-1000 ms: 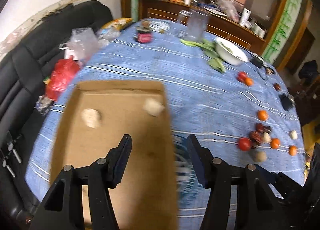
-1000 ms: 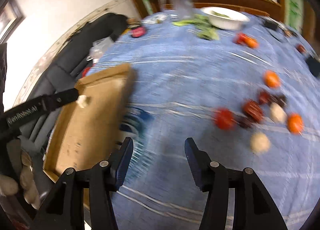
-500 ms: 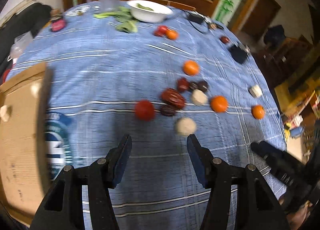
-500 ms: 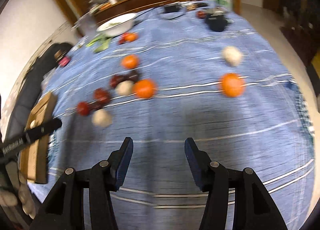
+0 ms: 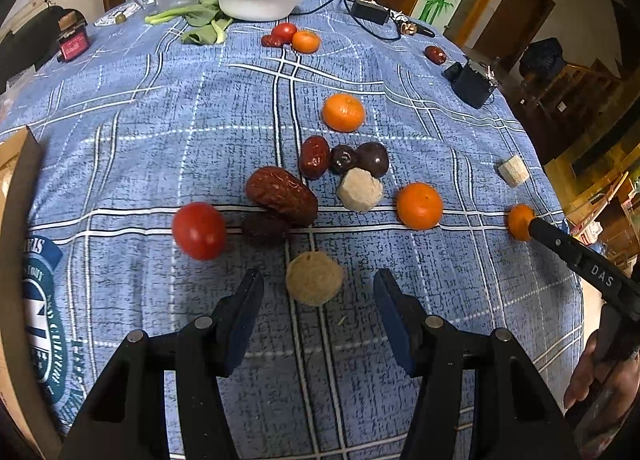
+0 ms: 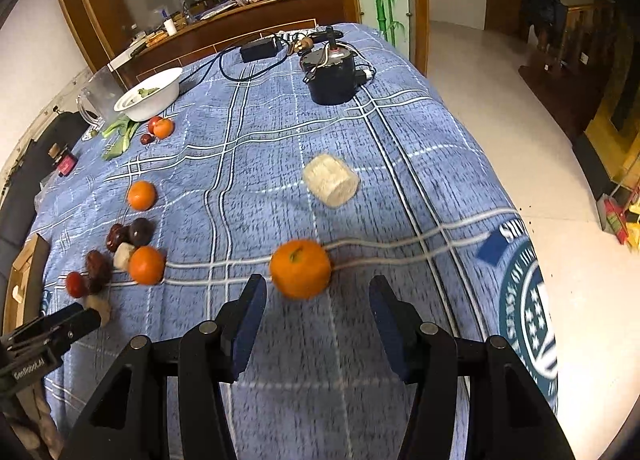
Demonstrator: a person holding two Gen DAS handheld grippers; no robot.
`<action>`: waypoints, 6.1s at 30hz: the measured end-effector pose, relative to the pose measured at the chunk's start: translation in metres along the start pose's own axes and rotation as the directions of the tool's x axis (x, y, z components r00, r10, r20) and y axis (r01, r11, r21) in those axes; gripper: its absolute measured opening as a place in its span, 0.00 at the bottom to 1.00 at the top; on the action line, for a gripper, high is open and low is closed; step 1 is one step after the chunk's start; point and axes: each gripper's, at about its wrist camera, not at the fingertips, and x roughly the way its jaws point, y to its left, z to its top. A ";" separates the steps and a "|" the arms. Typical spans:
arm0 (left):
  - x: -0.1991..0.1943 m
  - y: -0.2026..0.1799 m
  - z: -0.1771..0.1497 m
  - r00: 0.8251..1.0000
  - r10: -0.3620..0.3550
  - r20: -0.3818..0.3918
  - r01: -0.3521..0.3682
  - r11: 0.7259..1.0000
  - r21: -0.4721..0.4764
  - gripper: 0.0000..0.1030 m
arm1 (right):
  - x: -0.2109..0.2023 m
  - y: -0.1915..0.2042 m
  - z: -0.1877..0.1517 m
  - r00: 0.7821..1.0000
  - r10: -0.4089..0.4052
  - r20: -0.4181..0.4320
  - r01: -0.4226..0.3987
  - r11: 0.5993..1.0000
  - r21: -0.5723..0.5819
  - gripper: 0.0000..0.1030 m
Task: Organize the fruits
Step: 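Move both grippers back over the fruits on the tablecloth, then grasp an orange with the right gripper while the left gripper grasps another tan cake, then carry the orange and cake into the cardboard box and open both grippers, then move both grippers back over the remaining fruits, then grasp a red tomato with the left gripper while the right gripper grasps an orange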
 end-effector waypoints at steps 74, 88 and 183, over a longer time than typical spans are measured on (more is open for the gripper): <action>-0.110 0.367 -0.011 0.978 0.205 0.041 -0.171 0.897 -0.409 0.36 | 0.061 0.501 -0.069 0.897 0.331 -0.292 -0.437 0.760 -0.482 0.39; -0.163 0.324 -0.019 0.955 0.278 0.103 -0.215 0.889 -0.404 0.51 | 0.010 0.467 -0.060 0.888 0.411 -0.209 -0.459 0.755 -0.469 0.56; -0.002 0.065 0.022 1.000 0.026 0.003 -0.026 0.999 0.031 0.29 | 0.050 0.137 0.003 0.982 0.148 -0.114 -0.174 0.950 -0.261 0.35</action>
